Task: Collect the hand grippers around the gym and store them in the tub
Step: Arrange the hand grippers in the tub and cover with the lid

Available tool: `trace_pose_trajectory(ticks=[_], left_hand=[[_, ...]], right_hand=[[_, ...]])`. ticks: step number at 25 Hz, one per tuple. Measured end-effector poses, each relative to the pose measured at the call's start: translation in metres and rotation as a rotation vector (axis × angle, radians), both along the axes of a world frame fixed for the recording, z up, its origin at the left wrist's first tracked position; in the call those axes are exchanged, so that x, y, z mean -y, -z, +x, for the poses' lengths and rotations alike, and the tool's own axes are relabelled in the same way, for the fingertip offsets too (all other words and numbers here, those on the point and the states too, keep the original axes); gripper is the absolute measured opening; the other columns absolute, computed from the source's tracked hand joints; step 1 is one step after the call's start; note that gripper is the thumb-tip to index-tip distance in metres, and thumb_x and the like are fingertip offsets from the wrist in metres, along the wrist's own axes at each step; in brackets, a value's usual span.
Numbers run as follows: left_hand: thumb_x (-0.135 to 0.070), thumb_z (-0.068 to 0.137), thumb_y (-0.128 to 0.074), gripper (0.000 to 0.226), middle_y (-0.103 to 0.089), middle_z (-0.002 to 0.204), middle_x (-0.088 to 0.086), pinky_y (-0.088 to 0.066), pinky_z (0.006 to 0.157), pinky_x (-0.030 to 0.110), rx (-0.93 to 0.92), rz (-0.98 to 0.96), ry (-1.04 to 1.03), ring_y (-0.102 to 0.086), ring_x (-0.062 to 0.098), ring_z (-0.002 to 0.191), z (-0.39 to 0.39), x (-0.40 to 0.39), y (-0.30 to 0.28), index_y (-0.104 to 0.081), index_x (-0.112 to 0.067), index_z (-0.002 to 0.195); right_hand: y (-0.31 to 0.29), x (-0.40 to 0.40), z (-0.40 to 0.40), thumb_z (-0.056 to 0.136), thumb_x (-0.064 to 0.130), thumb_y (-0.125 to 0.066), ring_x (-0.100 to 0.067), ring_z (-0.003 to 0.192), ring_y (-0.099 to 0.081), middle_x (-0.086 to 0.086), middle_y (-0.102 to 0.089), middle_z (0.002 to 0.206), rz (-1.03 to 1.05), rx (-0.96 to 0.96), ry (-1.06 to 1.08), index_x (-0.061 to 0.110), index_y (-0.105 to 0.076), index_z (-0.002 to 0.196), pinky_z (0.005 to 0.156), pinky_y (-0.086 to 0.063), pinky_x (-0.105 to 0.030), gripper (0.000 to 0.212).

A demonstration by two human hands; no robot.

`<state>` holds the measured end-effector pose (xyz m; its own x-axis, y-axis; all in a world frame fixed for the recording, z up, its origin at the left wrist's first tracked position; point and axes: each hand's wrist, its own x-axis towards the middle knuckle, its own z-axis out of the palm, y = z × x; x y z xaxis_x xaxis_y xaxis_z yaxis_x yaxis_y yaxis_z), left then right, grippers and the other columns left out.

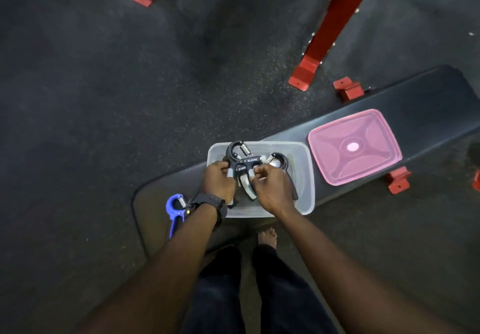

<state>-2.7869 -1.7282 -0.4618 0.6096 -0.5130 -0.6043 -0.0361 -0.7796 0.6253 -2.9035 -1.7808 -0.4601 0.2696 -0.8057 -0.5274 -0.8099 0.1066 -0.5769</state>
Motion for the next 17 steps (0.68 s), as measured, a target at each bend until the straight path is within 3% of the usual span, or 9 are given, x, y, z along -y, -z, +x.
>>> trace_pose_trajectory(ticks=[3, 5, 8, 13, 17], left_hand=[[0.000, 0.084, -0.055, 0.032, -0.067, 0.117, 0.021, -0.051, 0.087, 0.035, 0.065, 0.102, 0.123, -0.063, 0.037, 0.107, -0.001, -0.001, 0.034, -0.066, 0.001, 0.114], [-0.006, 0.084, -0.056, 0.025, -0.062, 0.115, 0.025, -0.048, 0.080, 0.036, 0.093, 0.161, 0.190, -0.062, 0.042, 0.100, -0.005, 0.002, 0.048, -0.065, 0.002, 0.107], [-0.011, 0.090, -0.053, 0.027, -0.055, 0.120, 0.027, -0.046, 0.081, 0.039, 0.095, 0.240, 0.224, -0.057, 0.045, 0.103, -0.009, 0.006, 0.056, -0.059, 0.004, 0.111], [-0.016, 0.091, -0.049, 0.033, -0.057, 0.124, 0.026, -0.047, 0.084, 0.041, 0.057, 0.298, 0.177, -0.057, 0.045, 0.108, -0.008, 0.014, 0.047, -0.056, 0.002, 0.117], [-0.010, 0.089, -0.051, 0.029, -0.067, 0.120, 0.017, -0.048, 0.094, 0.036, 0.028, 0.135, -0.023, -0.060, 0.036, 0.112, 0.005, -0.001, 0.005, -0.062, -0.008, 0.116]], right_hand=[[0.039, -0.009, 0.006, 0.089, 0.015, -0.066, -0.025, 0.098, -0.068, -0.005, -0.074, 0.100, 0.082, -0.051, 0.032, 0.012, -0.071, 0.098, 0.077, -0.045, -0.025, 0.011], [0.056, -0.009, 0.010, 0.091, 0.015, -0.064, -0.024, 0.100, -0.068, -0.006, -0.075, 0.104, 0.107, -0.071, 0.008, 0.011, -0.072, 0.103, 0.076, -0.043, -0.023, 0.015], [0.069, -0.007, 0.014, 0.089, 0.015, -0.064, -0.023, 0.096, -0.069, -0.006, -0.075, 0.102, 0.092, -0.068, -0.032, 0.011, -0.073, 0.100, 0.082, -0.053, -0.030, 0.015], [0.071, 0.000, 0.009, 0.087, 0.017, -0.065, -0.024, 0.093, -0.069, -0.004, -0.075, 0.096, 0.124, -0.039, -0.102, 0.015, -0.072, 0.094, 0.084, -0.056, -0.037, 0.011], [0.044, 0.007, 0.022, 0.087, 0.029, -0.066, -0.024, 0.095, -0.069, -0.002, -0.075, 0.096, 0.072, -0.046, -0.078, 0.025, -0.067, 0.085, 0.080, -0.051, -0.032, 0.004]])
